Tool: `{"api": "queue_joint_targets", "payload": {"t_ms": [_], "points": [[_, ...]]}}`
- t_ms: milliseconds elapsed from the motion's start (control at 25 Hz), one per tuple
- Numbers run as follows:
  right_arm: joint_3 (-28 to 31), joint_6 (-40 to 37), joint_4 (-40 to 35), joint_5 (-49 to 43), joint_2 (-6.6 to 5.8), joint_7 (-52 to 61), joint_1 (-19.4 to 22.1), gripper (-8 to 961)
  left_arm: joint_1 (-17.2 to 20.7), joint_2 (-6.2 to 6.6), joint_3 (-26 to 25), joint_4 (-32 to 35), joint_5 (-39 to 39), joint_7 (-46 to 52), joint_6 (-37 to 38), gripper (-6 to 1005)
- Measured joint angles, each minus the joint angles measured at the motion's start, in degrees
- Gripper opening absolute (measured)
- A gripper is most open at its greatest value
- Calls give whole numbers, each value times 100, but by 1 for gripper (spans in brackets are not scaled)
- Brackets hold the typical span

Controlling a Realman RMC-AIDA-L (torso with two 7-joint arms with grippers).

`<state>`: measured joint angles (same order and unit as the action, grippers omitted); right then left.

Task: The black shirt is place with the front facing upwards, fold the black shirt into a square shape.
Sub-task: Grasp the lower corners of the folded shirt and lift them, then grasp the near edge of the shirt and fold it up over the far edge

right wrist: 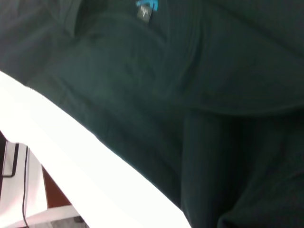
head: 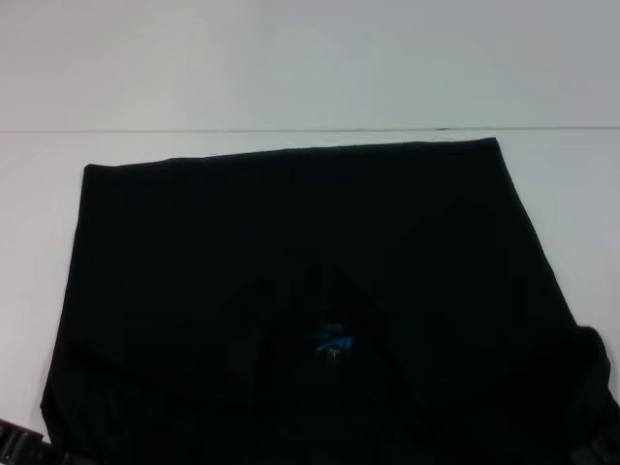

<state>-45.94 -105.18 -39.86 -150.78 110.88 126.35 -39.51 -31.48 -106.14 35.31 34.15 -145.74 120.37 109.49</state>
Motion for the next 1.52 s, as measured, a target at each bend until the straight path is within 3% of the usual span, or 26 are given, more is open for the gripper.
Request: {"api": "queue_joint_targets", "payload": {"t_ms": [280,400,520,600,720,880,1120,1200,1360,1520], "points": [[345,68,57,83,33,-54,-4,59,-187,-41,-185,68,31,-98,-118,30],[821,245,141,251,6,11,-64,58,-378,-55,-952,36,87,-51,-310,30],[1357,633,378,666,-119,176,-144,57,-543,-47,-1757,-65,110,49,-656,30],[1765,1258,574,1320,-169,254,-157,57,-599,-52,-2170,-140,238,139,-1151,30],[1836,1851,772,1965,-164,213,-132,64,-597,-150,-2497,-262,722,253,-2125,30],[1850,3119,1191,3028,9,-64,-121,74,-536,-338,-2568,-580,1545,66,-3266,30],[1810,4947,1415,4524,655,-1208,-144,88,-556,-857,-2570,-771,2504,-746,-4724,27],[1787,5415,1464,4712,809,-1553,-233,93,-587,-1004,-2553,-775,2763,-1014,-5049,28],[1783,6041,1861,5102,886,-2283,-487,103,-699,-1184,-2530,-799,3091,-1445,-5651,29],[1787,6332,2013,5603,896,-2832,-555,113,-820,-1226,-2529,-896,3402,-1779,-6052,31]]}}
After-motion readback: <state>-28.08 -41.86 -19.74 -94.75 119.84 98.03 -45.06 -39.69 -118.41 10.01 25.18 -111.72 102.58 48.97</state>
